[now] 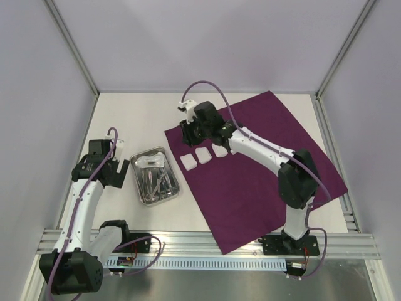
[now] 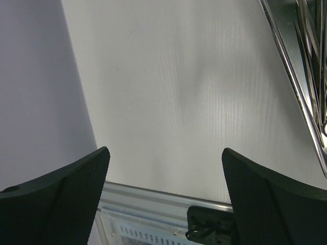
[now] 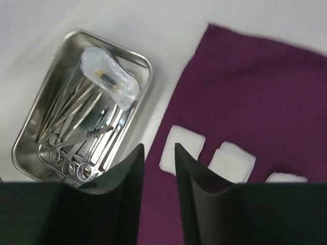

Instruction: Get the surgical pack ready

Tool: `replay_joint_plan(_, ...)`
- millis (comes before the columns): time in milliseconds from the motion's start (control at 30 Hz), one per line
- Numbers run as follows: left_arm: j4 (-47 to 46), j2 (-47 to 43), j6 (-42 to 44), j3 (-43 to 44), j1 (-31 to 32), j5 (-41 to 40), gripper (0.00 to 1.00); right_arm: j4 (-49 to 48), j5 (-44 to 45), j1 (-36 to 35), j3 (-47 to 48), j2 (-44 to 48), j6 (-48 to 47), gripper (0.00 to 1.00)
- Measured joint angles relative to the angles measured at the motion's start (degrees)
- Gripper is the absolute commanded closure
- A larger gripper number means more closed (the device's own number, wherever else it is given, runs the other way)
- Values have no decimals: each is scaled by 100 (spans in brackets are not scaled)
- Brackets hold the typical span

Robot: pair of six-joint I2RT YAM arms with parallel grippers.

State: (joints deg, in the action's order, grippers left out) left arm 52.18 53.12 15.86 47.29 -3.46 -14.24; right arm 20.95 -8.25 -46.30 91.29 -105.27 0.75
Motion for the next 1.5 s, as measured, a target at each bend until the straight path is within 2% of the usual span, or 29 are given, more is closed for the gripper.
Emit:
replay_joint_plan(67,26,0,2,0,0,22,0,90,-380,396,-142,-310,527,79)
replay_joint_plan(233,83,-11,4,0,0,28,0,365,-691,892,-243,-1073,1252,81)
replay_joint_plan(467,94,-15,9,0,0,52,0,503,-732,741,-240,-1370,1646,82)
replay_joint_plan(667,96,-13,11,0,0,87,0,616,-520,717,-243,-1449,1814,72)
replay_joint_plan(833,96,-13,13,0,0,129,0,645,-439,728,-234,-1469,1851,70)
replay_joint_plan(1267,90,-57,15,-33,0,155,0,697,-514,750,-37,-1867,2155,71)
replay_joint_plan(1500,90,-74,15,-57,0,173,0,562,-807,737,-42,-1917,2273,74)
